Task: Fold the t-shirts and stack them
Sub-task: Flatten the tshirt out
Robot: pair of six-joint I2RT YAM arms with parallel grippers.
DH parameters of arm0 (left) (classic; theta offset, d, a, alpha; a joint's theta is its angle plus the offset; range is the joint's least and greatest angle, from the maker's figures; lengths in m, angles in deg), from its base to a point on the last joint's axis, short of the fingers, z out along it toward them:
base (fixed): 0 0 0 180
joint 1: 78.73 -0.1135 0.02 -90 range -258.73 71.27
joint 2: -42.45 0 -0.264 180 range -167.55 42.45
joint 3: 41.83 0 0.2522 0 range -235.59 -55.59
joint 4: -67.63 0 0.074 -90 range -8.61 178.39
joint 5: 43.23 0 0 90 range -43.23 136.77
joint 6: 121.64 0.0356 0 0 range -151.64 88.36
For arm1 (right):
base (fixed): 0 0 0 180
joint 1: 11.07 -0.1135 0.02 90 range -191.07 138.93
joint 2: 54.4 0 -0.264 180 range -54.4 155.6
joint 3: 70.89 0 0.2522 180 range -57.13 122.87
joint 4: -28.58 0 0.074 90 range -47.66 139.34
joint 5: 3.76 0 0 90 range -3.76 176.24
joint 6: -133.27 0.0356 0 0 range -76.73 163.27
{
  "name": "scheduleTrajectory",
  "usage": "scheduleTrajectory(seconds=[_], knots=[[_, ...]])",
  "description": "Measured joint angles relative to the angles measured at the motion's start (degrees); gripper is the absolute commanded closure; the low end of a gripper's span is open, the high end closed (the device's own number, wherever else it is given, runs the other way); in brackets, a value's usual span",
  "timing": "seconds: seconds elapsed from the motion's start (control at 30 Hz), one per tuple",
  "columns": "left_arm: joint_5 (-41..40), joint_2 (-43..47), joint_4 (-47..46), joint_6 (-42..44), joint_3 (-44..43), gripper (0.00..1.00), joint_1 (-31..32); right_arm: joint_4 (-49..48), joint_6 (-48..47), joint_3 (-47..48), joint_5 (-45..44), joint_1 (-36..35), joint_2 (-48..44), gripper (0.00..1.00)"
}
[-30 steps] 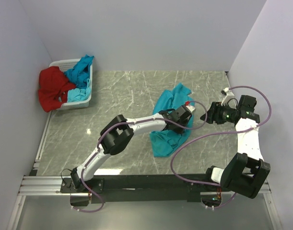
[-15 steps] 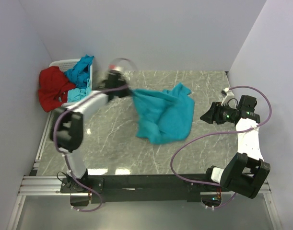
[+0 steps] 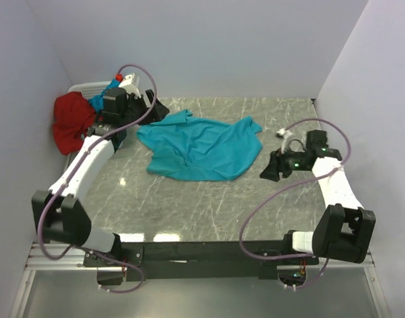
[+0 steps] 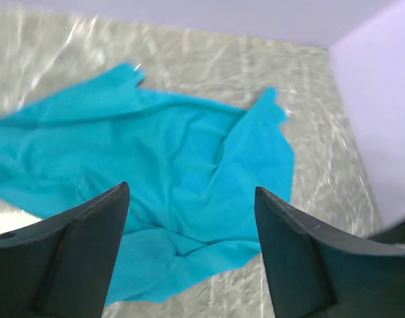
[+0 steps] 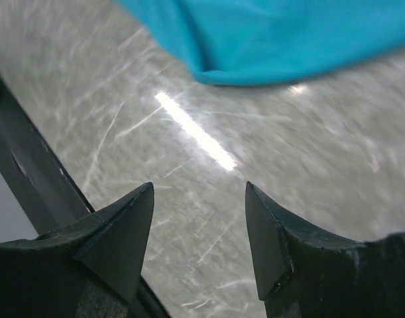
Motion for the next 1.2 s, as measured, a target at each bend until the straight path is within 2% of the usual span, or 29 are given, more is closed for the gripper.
scheduleTrajectory(seconds=[0.07, 0.1, 0.17, 0.2, 0.3, 0.4, 0.6, 0.73, 0.9, 1.03, 1.2], knots=[[1.6, 3.3, 0.8, 3.3, -0.5, 0.16, 1.0, 0.1, -4.8, 0.0, -0.8, -5.0, -0.6, 0.32], [1.7, 4.7, 1.0, 5.2, -0.5, 0.15, 1.5, 0.0, -8.4, -0.2, -1.0, -7.2, -1.2, 0.27], [1.7, 8.2, -0.2, 9.7, 1.6, 0.14, 2.7, -0.5, -16.7, -1.1, -1.6, -10.6, -3.3, 0.24], [1.6, 10.4, -1.6, 12.0, 4.1, 0.09, 3.4, -0.8, -21.5, -1.8, -2.1, -12.1, -4.6, 0.23], [1.6, 18.4, -5.1, 18.2, 15.0, 0.05, 5.4, -3.0, -34.1, -3.8, -4.4, -17.1, -6.5, 0.24], [0.5, 24.1, -5.4, 22.9, 25.0, 0.05, 5.9, -6.6, -40.2, -4.4, -7.9, -22.6, -3.7, 0.27], [-3.3, 26.2, -3.8, 29.9, 33.1, 0.04, 5.7, -17.6, -38.2, -1.9, -20.0, -33.6, 11.3, 0.33], [-3.8, 30.7, -4.0, 33.7, 37.9, 0.05, 5.8, -21.8, -34.9, 1.3, -26.3, -38.1, 18.5, 0.35], [2.8, 32.6, -6.5, 40.2, 40.5, 0.09, 5.9, -24.8, -31.8, 3.2, -31.3, -42.1, 22.6, 0.47], [8.0, 27.2, -7.1, 44.3, 39.9, 0.13, 6.2, -25.2, -30.6, 3.5, -33.3, -42.2, 24.3, 0.57], [9.7, 14.5, -6.5, 47.2, 37.2, 0.15, 6.3, -25.2, -29.2, 3.5, -32.6, -41.4, 24.4, 0.76]])
